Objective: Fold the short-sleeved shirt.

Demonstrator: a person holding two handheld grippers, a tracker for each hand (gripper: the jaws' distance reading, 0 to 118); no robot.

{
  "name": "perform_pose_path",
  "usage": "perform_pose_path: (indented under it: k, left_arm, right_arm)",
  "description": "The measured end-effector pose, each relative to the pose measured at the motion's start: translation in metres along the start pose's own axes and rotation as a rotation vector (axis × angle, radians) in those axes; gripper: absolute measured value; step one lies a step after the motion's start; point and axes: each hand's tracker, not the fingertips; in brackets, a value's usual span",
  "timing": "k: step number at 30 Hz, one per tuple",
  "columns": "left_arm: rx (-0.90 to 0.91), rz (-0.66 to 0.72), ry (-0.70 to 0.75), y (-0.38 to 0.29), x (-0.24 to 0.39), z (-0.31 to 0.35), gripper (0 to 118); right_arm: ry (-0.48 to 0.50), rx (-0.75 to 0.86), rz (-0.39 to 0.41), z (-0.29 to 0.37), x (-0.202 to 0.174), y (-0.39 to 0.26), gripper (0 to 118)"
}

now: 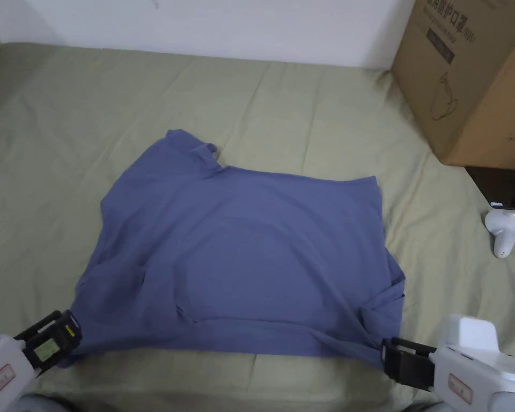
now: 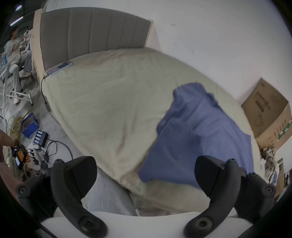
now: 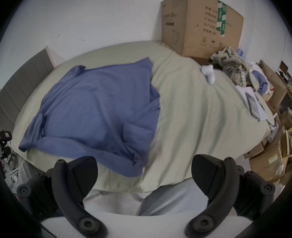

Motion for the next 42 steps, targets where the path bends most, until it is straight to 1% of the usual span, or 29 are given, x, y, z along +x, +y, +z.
perform_pose_path:
  k: [3, 5, 8, 11, 14, 15, 16, 17, 18, 19, 20, 21, 22, 23, 24, 26, 31, 34, 35, 36, 37, 38, 39, 41, 42]
  left_arm:
    - [0.091, -0.032, -0.087, 0.021, 0.010, 0.016, 116]
    - [0.183, -0.092, -0.103, 0.034, 0.027, 0.026, 117]
    - [0.302, -0.199, -0.120, 0.049, 0.056, 0.036, 117]
    - [0.379, -0.346, -0.131, 0.056, 0.086, 0.041, 116]
    - [0.457, -0.458, -0.157, 0.053, 0.111, 0.051, 112]
    - [0.496, -0.482, -0.159, 0.050, 0.116, 0.054, 106]
    - [0.525, -0.513, -0.169, 0.046, 0.122, 0.057, 97]
    - [0.537, -0.539, -0.170, 0.044, 0.127, 0.060, 84]
    - [0.537, -0.555, -0.182, 0.042, 0.130, 0.061, 71]
    - [0.532, -0.552, -0.192, 0.041, 0.131, 0.063, 66]
    - [0.526, -0.548, -0.199, 0.040, 0.133, 0.063, 66]
    - [0.515, -0.548, -0.208, 0.039, 0.134, 0.064, 49]
    - [0.496, -0.552, -0.224, 0.037, 0.135, 0.064, 33]
    - [0.479, -0.554, -0.244, 0.037, 0.132, 0.062, 16]
    - [0.473, -0.552, -0.248, 0.035, 0.132, 0.063, 0]
    - [0.462, -0.552, -0.249, 0.032, 0.130, 0.064, 0]
    - [0.413, -0.519, -0.261, 0.033, 0.123, 0.058, 0]
    - [0.395, -0.509, -0.234, 0.039, 0.115, 0.056, 0]
    - [0.354, -0.500, -0.210, 0.045, 0.114, 0.052, 0]
    - [0.299, -0.500, -0.178, 0.049, 0.112, 0.048, 7]
    - [0.250, -0.505, -0.158, 0.054, 0.107, 0.041, 17]
    - [0.217, -0.500, -0.144, 0.057, 0.100, 0.034, 34]
    - [0.180, -0.473, -0.127, 0.063, 0.095, 0.027, 63]
    - [0.054, -0.446, -0.131, 0.070, 0.079, 0.012, 104]
    - [-0.001, -0.439, -0.139, 0.072, 0.071, 0.004, 118]
  right_arm:
    - [-0.025, 0.115, -0.015, 0.023, 0.001, 0.022, 111]
    - [-0.033, 0.228, -0.024, 0.042, -0.003, 0.040, 111]
    - [-0.016, 0.399, -0.028, 0.069, -0.014, 0.065, 111]
    - [0.004, 0.546, -0.003, 0.089, -0.033, 0.079, 111]
    - [-0.033, 0.621, 0.045, 0.095, -0.049, 0.083, 111]
    - [-0.032, 0.627, 0.063, 0.097, -0.054, 0.084, 107]
    - [-0.022, 0.630, 0.065, 0.099, -0.057, 0.083, 101]
    - [-0.004, 0.644, 0.065, 0.101, -0.059, 0.082, 89]
    - [0.000, 0.654, 0.064, 0.102, -0.060, 0.081, 73]
    - [0.009, 0.660, 0.063, 0.104, -0.062, 0.080, 66]
    - [0.010, 0.664, 0.070, 0.106, -0.064, 0.080, 66]
    - [0.016, 0.666, 0.073, 0.106, -0.066, 0.080, 42]
    - [0.018, 0.665, 0.073, 0.104, -0.064, 0.080, 23]
    - [0.022, 0.666, 0.063, 0.105, -0.065, 0.079, 9]
    - [0.024, 0.667, 0.058, 0.105, -0.065, 0.077, 4]
    - [0.041, 0.664, 0.057, 0.104, -0.065, 0.077, 0]
    - [0.048, 0.654, 0.069, 0.103, -0.065, 0.075, 0]
    - [0.055, 0.647, 0.074, 0.101, -0.065, 0.074, 0]
    - [0.056, 0.644, 0.075, 0.100, -0.065, 0.073, 0]
    - [0.056, 0.641, 0.076, 0.099, -0.064, 0.073, 0]
    - [0.057, 0.638, 0.076, 0.098, -0.064, 0.073, 0]
    - [0.058, 0.634, 0.074, 0.096, -0.063, 0.073, 0]
    - [0.060, 0.628, 0.071, 0.094, -0.062, 0.073, 0]
    - [0.064, 0.620, 0.064, 0.092, -0.060, 0.072, 0]
    - [0.062, 0.617, 0.063, 0.090, -0.060, 0.071, 0]
